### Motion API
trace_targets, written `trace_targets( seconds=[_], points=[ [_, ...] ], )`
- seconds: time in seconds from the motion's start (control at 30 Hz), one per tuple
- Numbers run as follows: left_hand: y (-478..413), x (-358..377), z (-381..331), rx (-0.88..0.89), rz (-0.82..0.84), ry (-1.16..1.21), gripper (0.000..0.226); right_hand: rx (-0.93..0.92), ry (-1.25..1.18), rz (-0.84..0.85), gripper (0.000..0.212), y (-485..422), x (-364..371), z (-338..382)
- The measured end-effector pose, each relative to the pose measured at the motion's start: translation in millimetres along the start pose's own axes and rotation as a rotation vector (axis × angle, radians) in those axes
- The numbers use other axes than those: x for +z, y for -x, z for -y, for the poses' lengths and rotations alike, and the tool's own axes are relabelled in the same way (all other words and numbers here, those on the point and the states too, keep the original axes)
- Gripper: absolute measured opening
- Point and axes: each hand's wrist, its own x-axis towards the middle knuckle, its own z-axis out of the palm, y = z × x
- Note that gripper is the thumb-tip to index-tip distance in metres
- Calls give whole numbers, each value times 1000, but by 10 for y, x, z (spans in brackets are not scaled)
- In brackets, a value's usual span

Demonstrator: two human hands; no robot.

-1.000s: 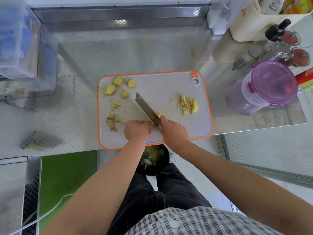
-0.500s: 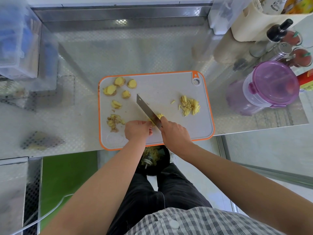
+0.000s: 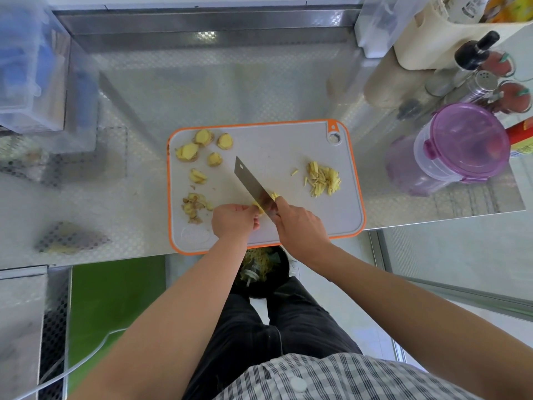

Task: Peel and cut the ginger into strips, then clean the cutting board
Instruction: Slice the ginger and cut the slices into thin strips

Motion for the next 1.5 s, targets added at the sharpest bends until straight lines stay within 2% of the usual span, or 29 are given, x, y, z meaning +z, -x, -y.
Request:
trace_targets(
  seconds=[0.23, 0.4, 0.63, 0.73, 0.9, 1.0, 1.1, 1.27, 1.43, 1.5],
  points=[
    [-22, 15, 4, -17, 7, 9, 48, -4, -19, -5, 17, 21, -22, 6],
    [13, 2, -24, -4, -14, -23, 24, -8, -7, 13, 19, 36, -16, 5],
    [9, -2, -28, -7, -18, 2, 27, 19, 35, 44, 12, -11, -6, 39],
    [6, -4, -35, -18, -9, 2, 27, 49, 69, 47, 15, -55, 36, 80],
    [22, -17, -45, -6, -17, -5, 8, 29, 53, 12, 15, -97, 120, 94],
    [-48, -13, -2, -41, 6, 53, 25, 30, -19, -10, 12, -68, 64, 25],
    [-152, -30, 50, -53, 132, 93, 47, 8, -24, -40, 14, -25, 17, 7],
    [-218, -35, 72, -91, 198, 146, 65, -12, 22, 3, 19, 7, -4, 24],
    [-220, -29, 94, -104, 198, 180, 65, 4, 30, 25, 14, 9, -5, 52],
    [-200, -45, 83, -112, 160, 187, 58, 20, 42, 40, 14, -8, -2, 70]
  ],
)
